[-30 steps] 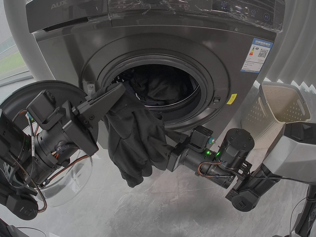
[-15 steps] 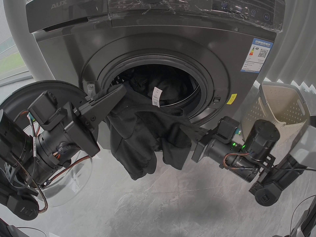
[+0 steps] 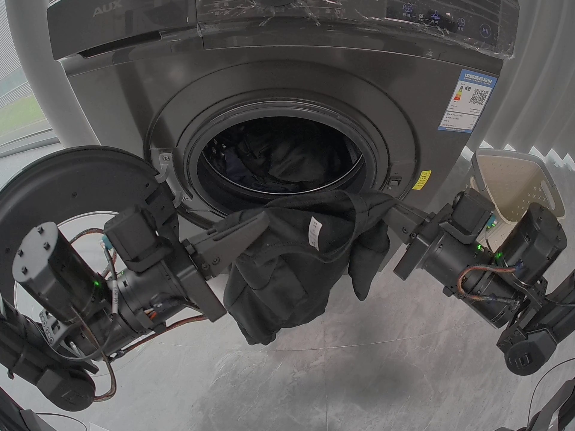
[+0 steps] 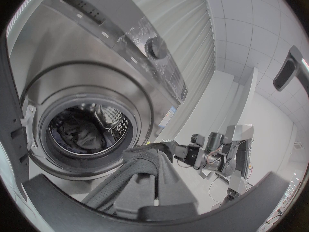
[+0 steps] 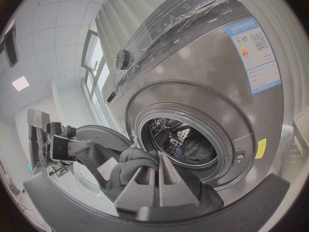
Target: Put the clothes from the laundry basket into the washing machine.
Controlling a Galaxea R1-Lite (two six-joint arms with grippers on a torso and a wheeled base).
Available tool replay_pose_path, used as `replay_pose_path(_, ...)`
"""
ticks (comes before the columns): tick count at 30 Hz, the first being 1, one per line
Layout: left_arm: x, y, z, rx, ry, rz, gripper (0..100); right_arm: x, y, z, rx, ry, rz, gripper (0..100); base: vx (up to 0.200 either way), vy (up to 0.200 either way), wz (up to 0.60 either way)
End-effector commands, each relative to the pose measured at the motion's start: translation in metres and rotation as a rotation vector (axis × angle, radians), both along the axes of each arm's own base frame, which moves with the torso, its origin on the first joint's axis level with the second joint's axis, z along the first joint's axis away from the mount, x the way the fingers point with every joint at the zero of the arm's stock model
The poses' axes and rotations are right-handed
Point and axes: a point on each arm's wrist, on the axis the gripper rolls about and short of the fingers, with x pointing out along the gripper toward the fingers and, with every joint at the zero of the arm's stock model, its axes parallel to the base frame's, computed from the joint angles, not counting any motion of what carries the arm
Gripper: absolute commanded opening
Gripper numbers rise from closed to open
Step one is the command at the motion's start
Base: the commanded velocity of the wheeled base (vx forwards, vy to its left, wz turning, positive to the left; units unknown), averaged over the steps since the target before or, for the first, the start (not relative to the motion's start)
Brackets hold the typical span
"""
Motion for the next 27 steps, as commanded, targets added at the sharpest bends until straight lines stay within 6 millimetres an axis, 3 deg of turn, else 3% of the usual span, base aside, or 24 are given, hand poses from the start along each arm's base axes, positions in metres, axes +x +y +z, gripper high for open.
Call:
replay_pose_path(1, 0.01, -0.012, -0.022, 0.053, 0.065, -0.012, 0, -0.008, -0.004, 0.006, 0.014, -0.013, 0.012, 0, 0.0, 0.0, 0.0)
replay_pose_path(4, 0.009, -0.015, -0.026, 0.063, 0.079, -0.024, 0, -0.01, -0.005, 0.013, 0.029, -0.037, 0.011, 0, 0.0, 0.0, 0.0)
replay_pose_path(10, 0.017, -0.028, -0.052, 0.119, 0.161, -0.046, 0, -0.015, -0.008, 0.022, 0.052, -0.061, 0.015, 0, 0.0, 0.0, 0.0)
replay_pose_path(11, 0.019, -0.031, -0.056, 0.126, 0.169, -0.05, 100, -0.015, -0.008, 0.022, 0.052, -0.063, 0.016, 0, 0.0, 0.0, 0.0)
replay_pose_path(21, 0.036, -0.053, -0.093, 0.191, 0.246, -0.06, 100, -0.02, 0.001, 0.023, 0.06, -0.062, 0.047, 0, 0.0, 0.0, 0.0)
replay_pose_path(27, 0.046, -0.06, -0.099, 0.194, 0.241, -0.05, 100, -0.021, 0.002, 0.023, 0.061, -0.063, 0.05, 0, 0.0, 0.0, 0.0)
